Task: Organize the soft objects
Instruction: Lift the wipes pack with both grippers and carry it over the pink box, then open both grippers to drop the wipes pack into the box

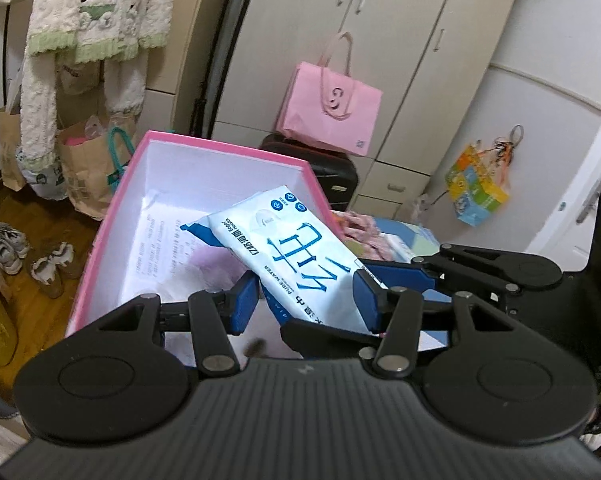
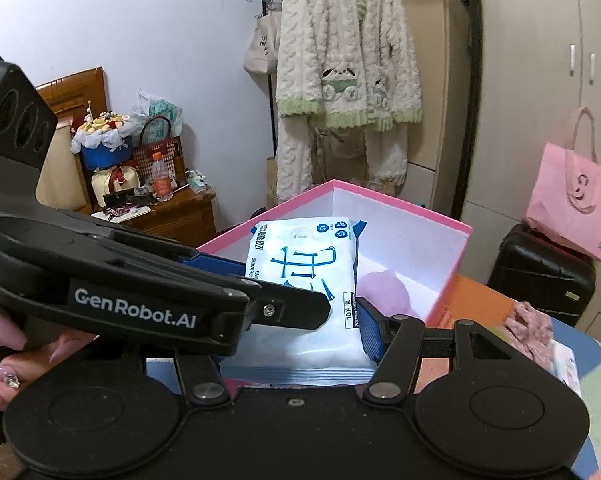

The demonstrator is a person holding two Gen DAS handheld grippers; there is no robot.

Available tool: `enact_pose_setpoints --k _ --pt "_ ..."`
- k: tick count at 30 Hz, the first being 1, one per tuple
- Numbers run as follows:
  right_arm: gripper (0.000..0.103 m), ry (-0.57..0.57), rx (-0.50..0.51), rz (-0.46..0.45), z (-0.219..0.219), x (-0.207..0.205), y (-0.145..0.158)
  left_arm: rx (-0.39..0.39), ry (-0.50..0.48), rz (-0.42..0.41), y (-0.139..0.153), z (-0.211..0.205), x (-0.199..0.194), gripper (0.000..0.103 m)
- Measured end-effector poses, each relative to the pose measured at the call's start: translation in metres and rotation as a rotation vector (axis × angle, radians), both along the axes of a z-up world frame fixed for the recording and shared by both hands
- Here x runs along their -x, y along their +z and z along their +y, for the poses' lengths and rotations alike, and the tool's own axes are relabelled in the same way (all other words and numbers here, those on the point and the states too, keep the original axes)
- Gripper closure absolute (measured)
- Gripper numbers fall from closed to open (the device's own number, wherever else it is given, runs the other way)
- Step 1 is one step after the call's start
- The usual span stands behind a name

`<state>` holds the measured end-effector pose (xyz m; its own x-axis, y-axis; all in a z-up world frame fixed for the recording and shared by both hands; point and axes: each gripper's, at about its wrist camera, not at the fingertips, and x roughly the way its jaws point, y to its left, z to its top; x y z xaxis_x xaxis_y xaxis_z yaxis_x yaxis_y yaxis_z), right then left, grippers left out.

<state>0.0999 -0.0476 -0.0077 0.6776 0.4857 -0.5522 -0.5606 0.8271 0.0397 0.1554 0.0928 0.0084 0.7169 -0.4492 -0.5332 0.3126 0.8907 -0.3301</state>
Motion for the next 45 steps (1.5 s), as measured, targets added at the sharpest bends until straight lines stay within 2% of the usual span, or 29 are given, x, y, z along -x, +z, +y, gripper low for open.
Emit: enact_pose_setpoints --k 3,7,9,15,18,25,29,31,36,41,45 --pt "0.038 0.017 0.008 0.013 0.009 -0.019 -0.004 -0.007 0.017 0.024 -0.003 0.009 -0.018 0.053" --pt "0.038 0.051 0.039 0.051 0.024 -0.048 -0.01 -0.094 0.002 0.036 0.0 0.016 -0.041 0.06" --pt "0.038 0.06 0.063 0.06 0.034 -0.06 -0.013 -0.098 0.008 0.074 0.0 0.022 -0.055 0.06" --pt "0.037 0.075 0.074 0.164 0.046 -0.092 -0.018 -0.107 -0.005 0.157 -0.008 0.032 -0.083 0.06" --pt "0.035 0.077 0.07 0.215 0.049 -0.097 -0.024 -0.142 -0.017 0.16 -0.013 0.03 -0.088 0.06" --pt "0.032 0.088 0.084 0.266 0.058 -0.101 -0.032 -0.261 -0.014 0.118 -0.015 0.02 -0.093 0.06" --pt "0.032 0.087 0.081 0.279 0.056 -0.1 -0.033 -0.387 0.014 -0.008 -0.009 0.012 -0.075 0.058" --pt "0.032 0.093 0.068 0.278 0.052 -0.097 -0.033 -0.422 0.018 -0.07 -0.003 0.009 -0.061 0.056" --pt "0.032 0.112 0.047 0.244 0.042 -0.082 -0.025 -0.388 0.001 -0.081 0.011 0.016 -0.044 0.055" --pt "0.032 0.128 0.068 0.178 0.038 -0.062 -0.013 -0.318 -0.012 -0.054 0.022 0.025 -0.033 0.052" --pt "0.032 0.129 0.079 0.156 0.033 -0.049 -0.005 -0.3 -0.022 -0.046 0.029 0.026 -0.02 0.051"
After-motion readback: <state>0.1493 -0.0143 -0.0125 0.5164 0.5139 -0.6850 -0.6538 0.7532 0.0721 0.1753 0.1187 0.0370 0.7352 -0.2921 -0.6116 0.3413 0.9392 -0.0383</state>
